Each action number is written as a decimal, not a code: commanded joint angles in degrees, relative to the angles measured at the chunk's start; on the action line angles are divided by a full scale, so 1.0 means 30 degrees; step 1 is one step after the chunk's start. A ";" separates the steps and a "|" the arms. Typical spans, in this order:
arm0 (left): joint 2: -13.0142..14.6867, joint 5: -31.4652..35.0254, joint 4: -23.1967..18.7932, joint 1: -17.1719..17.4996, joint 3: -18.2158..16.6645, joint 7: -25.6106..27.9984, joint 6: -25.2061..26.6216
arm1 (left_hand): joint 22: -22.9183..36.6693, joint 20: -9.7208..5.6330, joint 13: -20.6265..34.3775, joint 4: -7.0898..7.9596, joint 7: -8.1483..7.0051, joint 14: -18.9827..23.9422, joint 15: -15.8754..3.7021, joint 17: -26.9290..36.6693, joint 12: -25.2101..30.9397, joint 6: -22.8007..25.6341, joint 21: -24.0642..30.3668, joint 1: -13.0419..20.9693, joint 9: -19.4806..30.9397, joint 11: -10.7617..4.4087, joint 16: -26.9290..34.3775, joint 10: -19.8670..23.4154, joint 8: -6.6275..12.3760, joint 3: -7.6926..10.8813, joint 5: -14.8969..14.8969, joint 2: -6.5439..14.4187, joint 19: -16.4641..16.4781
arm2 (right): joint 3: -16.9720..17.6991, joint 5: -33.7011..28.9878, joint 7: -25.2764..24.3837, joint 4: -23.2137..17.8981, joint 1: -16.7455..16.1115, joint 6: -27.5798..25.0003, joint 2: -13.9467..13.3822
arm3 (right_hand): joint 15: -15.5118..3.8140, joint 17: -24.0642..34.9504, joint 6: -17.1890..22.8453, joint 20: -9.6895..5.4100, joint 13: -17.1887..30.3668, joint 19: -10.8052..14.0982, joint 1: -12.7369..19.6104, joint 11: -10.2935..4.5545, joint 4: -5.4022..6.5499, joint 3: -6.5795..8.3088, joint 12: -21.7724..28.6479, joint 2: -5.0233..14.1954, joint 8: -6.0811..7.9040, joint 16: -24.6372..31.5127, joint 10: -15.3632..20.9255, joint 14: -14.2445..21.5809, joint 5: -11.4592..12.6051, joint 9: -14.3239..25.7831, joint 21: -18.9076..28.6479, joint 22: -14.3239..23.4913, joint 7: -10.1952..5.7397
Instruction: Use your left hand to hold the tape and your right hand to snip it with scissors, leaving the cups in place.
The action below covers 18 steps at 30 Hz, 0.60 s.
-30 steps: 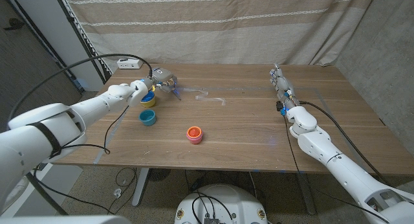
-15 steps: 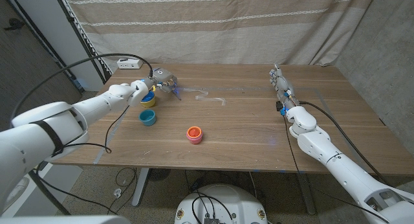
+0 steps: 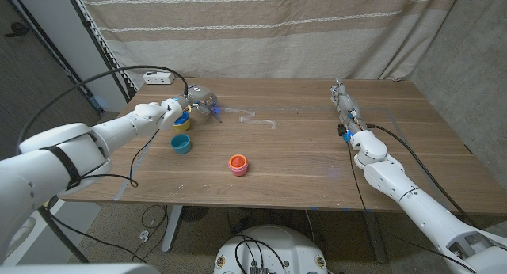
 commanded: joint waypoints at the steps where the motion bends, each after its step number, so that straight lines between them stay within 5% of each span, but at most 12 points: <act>1: -0.0277 -0.0154 0.0519 -0.0172 0.0316 0.0020 0.0027 | 0.0077 -0.2854 0.0043 0.0033 0.0013 -0.0084 -0.3272 0.0063 -0.0043 0.0120 0.0103 -0.0180 0.0040 -0.0061 -0.0025 0.0077 0.0065 0.0082 -0.0001 0.0085 -0.0156 | 0.0028 -0.0016 -0.0127 -0.0028 -0.0031 -0.0067 0.0024 | -0.0789 0.0040 0.0037 -0.0340 0.0063 0.0051 0.0063 0.0060 -0.0042 -0.0111 0.0092 0.0222 0.0036 0.0034 0.0029 0.0063 0.0088 0.0031 -0.0030 0.0033 0.0046; 18: -0.0615 -0.0354 0.1070 -0.0401 0.0667 -0.0221 0.0045 | 0.0075 -0.2858 -0.0182 0.0034 0.0014 -0.0299 -0.3278 0.0055 -0.0332 0.0275 0.0109 -0.0385 -0.0032 -0.0047 -0.0022 0.0052 0.0102 0.0171 -0.0079 0.0108 -0.0212 | -0.0007 -0.0066 -0.0069 0.0181 0.0147 -0.0096 0.0029 | -0.0695 0.0039 0.0084 -0.0329 0.0061 0.0044 0.0066 0.0158 -0.0056 -0.0119 0.0101 0.0222 0.0054 0.0037 0.0057 0.0070 0.0079 0.0031 -0.0037 0.0033 0.0112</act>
